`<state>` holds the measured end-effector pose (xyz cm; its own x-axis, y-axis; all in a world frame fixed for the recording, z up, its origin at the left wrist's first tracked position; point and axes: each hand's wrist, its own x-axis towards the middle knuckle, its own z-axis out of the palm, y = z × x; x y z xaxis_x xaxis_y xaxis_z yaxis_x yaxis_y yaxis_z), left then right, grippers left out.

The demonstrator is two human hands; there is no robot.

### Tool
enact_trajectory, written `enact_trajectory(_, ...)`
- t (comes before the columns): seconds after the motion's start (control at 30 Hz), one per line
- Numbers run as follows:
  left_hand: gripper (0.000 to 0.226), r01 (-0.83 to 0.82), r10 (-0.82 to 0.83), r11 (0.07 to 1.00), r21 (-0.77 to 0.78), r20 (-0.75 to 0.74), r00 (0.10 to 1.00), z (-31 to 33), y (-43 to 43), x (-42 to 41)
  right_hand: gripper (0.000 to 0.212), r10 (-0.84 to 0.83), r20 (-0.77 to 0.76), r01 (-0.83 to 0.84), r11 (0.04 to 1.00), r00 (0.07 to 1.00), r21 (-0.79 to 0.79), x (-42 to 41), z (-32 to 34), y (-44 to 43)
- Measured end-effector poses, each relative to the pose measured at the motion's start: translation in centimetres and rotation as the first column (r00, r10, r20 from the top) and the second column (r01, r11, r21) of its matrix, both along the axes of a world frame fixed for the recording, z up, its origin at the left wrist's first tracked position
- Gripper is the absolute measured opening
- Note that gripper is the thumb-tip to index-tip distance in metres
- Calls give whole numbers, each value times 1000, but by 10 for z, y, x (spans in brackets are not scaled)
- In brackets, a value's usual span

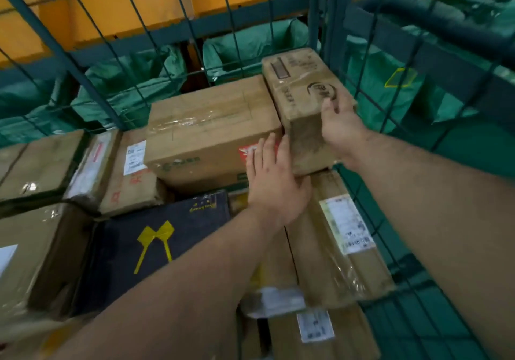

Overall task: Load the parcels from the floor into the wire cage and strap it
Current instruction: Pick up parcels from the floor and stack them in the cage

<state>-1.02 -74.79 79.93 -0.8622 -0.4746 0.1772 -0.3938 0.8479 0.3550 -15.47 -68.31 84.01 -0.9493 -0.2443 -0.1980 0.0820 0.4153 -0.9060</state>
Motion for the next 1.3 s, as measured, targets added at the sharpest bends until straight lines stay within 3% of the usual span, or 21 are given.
enact_trajectory(0.07, 63, -9, 24, 990, 143, -97, 995, 1, 22, 28, 71, -17, 123, 51, 957, 992, -287, 27, -7, 21)
enact_trajectory(0.1, 48, -39, 78, 953, 300, -120, 990, 5, 33, 43, 73, -2, 236, 102, 906, 972, -411, 52, -7, 36)
enact_trajectory(0.13, 33, -64, 138, 847, 528, -102, 985, 9, 48, 61, 71, 51, 354, 154, 836, 934, -527, 82, -8, 56)
enact_trajectory(0.2, 16, -125, 209, 489, 864, 23, 978, 14, 79, 99, 69, 185, 509, 256, 693, 840, -674, 139, -15, 94)
enact_trajectory(0.27, 16, -164, 190, 275, 947, 113, 975, 14, 108, 142, 73, 253, 608, 396, 564, 753, -725, 188, -25, 134)
enact_trajectory(0.33, 18, -173, 167, 167, 971, 145, 975, 11, 139, 186, 75, 244, 668, 514, 474, 703, -714, 241, -30, 175)
enact_trajectory(0.4, 29, -169, 123, 186, 968, 148, 981, 4, 165, 218, 76, 213, 727, 611, 419, 653, -672, 287, -33, 207)
enact_trajectory(0.53, 38, -64, -132, 340, 938, 115, 985, 7, 233, 292, 77, 76, 783, 730, 316, 617, -606, 385, -32, 274)
enact_trajectory(0.6, 38, -27, -244, 322, 946, 110, 963, 8, 257, 321, 77, 8, 800, 768, 275, 600, -579, 422, -27, 301)
enact_trajectory(0.7, 58, 7, -417, 338, 941, 143, 898, 8, 297, 355, 77, -84, 812, 810, 179, 578, -558, 474, -17, 350)
enact_trajectory(0.8, 47, 133, -600, 407, 904, 154, 785, 9, 345, 385, 75, -182, 812, 831, 67, 554, -552, 527, -10, 407)
enact_trajectory(0.93, 48, 253, -789, 320, 913, 109, 605, 9, 426, 428, 73, -300, 810, 824, -116, 503, -555, 602, -7, 489)
enact_trajectory(1.0, 38, 343, -875, 328, 880, 146, 462, 3, 477, 453, 71, -377, 806, 810, -199, 457, -552, 647, -10, 537)
enact_trajectory(1.07, 26, 438, -925, 326, 838, 186, 332, -5, 521, 474, 68, -459, 819, 824, -270, 345, -498, 689, -17, 581)
enact_trajectory(1.2, 31, 468, -960, 278, 839, 232, 156, -16, 620, 533, 63, -550, 833, 832, -434, 61, -347, 792, -35, 680)
enact_trajectory(1.3, 26, 457, -958, 277, 846, 281, 60, -21, 703, 583, 55, -522, 853, 798, -524, -25, -297, 873, -45, 752)
